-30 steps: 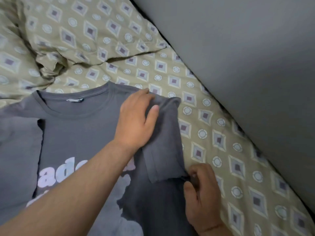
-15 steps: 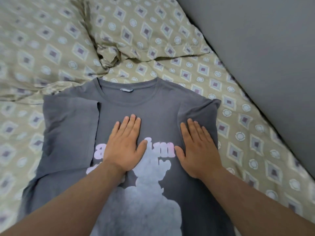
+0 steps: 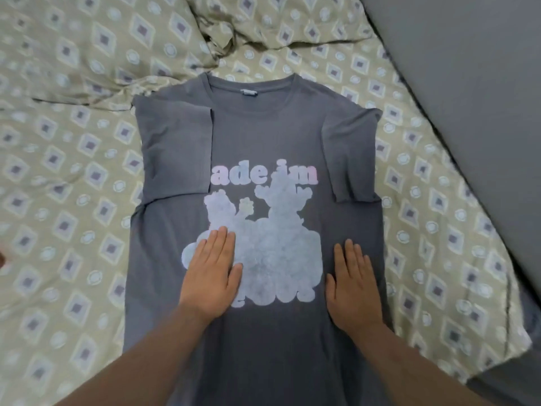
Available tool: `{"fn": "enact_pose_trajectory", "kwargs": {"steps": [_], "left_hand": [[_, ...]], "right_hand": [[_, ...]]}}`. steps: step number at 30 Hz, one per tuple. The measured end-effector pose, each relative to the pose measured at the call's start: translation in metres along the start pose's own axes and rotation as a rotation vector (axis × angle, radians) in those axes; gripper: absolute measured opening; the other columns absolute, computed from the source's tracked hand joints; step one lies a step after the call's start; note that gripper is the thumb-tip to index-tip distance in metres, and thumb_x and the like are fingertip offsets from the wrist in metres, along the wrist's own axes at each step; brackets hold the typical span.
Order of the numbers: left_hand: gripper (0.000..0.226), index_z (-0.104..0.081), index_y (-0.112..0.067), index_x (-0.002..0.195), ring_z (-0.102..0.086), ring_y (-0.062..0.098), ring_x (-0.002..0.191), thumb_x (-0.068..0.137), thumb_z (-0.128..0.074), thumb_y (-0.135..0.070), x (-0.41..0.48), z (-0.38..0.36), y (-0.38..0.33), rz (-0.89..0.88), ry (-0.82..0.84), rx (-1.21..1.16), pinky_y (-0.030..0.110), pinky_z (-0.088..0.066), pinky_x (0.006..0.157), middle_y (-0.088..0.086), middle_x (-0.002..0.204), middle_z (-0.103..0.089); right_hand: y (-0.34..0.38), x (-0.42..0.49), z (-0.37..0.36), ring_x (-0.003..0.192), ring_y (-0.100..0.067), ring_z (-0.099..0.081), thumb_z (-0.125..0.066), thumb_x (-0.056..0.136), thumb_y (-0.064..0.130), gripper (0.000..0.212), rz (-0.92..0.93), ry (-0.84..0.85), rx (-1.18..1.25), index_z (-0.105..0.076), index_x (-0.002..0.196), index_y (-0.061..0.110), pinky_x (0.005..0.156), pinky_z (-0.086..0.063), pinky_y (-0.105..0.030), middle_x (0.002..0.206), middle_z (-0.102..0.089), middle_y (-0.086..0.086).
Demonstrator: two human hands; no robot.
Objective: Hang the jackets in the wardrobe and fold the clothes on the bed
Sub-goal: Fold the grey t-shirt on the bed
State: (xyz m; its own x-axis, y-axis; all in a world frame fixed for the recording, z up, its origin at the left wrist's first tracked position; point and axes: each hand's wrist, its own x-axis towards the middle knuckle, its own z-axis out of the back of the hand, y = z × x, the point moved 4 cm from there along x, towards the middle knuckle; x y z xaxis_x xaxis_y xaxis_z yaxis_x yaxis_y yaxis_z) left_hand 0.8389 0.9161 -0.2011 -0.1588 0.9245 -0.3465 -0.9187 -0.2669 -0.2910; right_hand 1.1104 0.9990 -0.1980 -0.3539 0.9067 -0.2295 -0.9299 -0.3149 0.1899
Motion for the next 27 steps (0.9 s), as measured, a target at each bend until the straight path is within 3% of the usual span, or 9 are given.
{"fn": "enact_pose_trajectory", "kwargs": {"steps": [4, 6, 9, 13, 15, 18, 22, 25, 27], "left_hand": [[0.079, -0.042, 0.004, 0.146, -0.036, 0.041, 0.142, 0.089, -0.03, -0.049, -0.108, -0.005, 0.036, 0.345, -0.045, -0.16, 0.051, -0.028, 0.115, 0.024, 0.154, -0.037], [0.08, -0.051, 0.01, 0.134, -0.047, 0.049, 0.127, 0.08, -0.048, -0.048, -0.162, -0.013, 0.062, 0.655, -0.037, -0.271, 0.059, -0.04, 0.103, 0.032, 0.14, -0.047], [0.042, -0.061, 0.003, 0.11, -0.054, 0.049, 0.106, 0.078, -0.075, -0.02, -0.21, -0.013, 0.085, 0.952, 0.054, -0.367, 0.056, -0.046, 0.09, 0.031, 0.112, -0.059], [0.013, -0.066, 0.005, 0.089, -0.062, 0.044, 0.088, 0.087, -0.068, -0.008, -0.218, -0.002, 0.09, 1.033, 0.143, -0.614, 0.048, -0.049, 0.079, 0.023, 0.087, -0.067], [0.006, -0.067, 0.003, 0.091, -0.062, 0.04, 0.086, 0.088, -0.067, -0.003, -0.214, 0.003, 0.093, 1.059, 0.192, -0.776, 0.046, -0.049, 0.078, 0.021, 0.092, -0.067], [0.024, -0.062, -0.002, 0.105, -0.064, 0.038, 0.091, 0.081, -0.069, 0.001, -0.216, 0.003, 0.092, 1.062, 0.367, -0.905, 0.045, -0.051, 0.08, 0.021, 0.1, -0.066], [0.011, -0.062, -0.007, 0.096, -0.05, 0.019, 0.052, 0.095, -0.052, -0.002, -0.202, 0.026, 0.096, 1.093, 0.28, -1.185, 0.029, -0.045, 0.061, 0.013, 0.068, -0.06], [0.046, -0.051, -0.034, 0.13, -0.051, 0.014, 0.054, 0.095, -0.054, -0.004, -0.165, 0.053, 0.114, 1.209, -0.089, -1.595, 0.023, -0.051, 0.048, 0.007, 0.074, -0.057], [0.032, -0.064, -0.024, 0.118, -0.059, 0.013, 0.059, 0.093, -0.056, -0.005, -0.129, 0.073, 0.117, 1.185, -0.276, -1.898, 0.021, -0.055, 0.048, 0.004, 0.076, -0.057]], "right_hand": [[-0.024, -0.072, 0.0, 0.129, -0.047, -0.047, -0.074, 0.083, 0.015, 0.057, -0.391, -0.046, 0.19, -0.055, 0.134, -0.003, 0.106, -0.041, -0.057, 0.143, -0.049, -0.028], [-0.036, -0.103, 0.007, 0.123, -0.05, -0.047, -0.076, 0.081, 0.014, 0.062, -0.636, 0.011, 0.296, -0.05, 0.135, -0.004, 0.102, -0.042, -0.059, 0.136, -0.05, -0.031], [-0.042, -0.124, 0.02, 0.113, -0.045, -0.053, -0.067, 0.092, 0.018, 0.049, -0.814, 0.137, 0.424, -0.05, 0.133, -0.002, 0.093, -0.045, -0.048, 0.125, -0.055, -0.027], [-0.054, -0.133, 0.027, 0.077, -0.029, -0.056, -0.058, 0.095, 0.018, 0.017, -0.901, 0.421, 0.527, -0.06, 0.103, 0.003, 0.067, -0.04, -0.036, 0.087, -0.06, -0.012], [-0.063, -0.14, 0.029, 0.071, -0.024, -0.055, -0.059, 0.093, 0.015, 0.009, -0.927, 0.604, 0.533, -0.058, 0.092, 0.006, 0.064, -0.039, -0.035, 0.081, -0.059, -0.009], [-0.073, -0.153, 0.033, 0.071, -0.024, -0.058, -0.059, 0.091, 0.007, 0.005, -0.926, 0.712, 0.536, -0.059, 0.086, 0.007, 0.061, -0.04, -0.03, 0.077, -0.062, -0.009], [-0.088, -0.131, 0.05, 0.064, -0.028, -0.052, -0.054, 0.097, 0.007, 0.021, -1.011, 0.557, 0.725, -0.055, 0.08, -0.004, 0.061, -0.038, -0.037, 0.067, -0.055, -0.018], [-0.086, -0.086, 0.072, 0.047, -0.029, -0.051, -0.047, 0.104, 0.015, 0.021, -1.101, 0.328, 1.101, -0.06, 0.1, -0.002, 0.044, -0.04, -0.031, 0.063, -0.054, -0.019], [-0.078, -0.045, 0.086, 0.049, -0.023, -0.05, -0.044, 0.106, 0.016, 0.018, -1.108, 0.137, 1.357, -0.061, 0.105, 0.011, 0.04, -0.041, -0.028, 0.072, -0.055, -0.015]]}}
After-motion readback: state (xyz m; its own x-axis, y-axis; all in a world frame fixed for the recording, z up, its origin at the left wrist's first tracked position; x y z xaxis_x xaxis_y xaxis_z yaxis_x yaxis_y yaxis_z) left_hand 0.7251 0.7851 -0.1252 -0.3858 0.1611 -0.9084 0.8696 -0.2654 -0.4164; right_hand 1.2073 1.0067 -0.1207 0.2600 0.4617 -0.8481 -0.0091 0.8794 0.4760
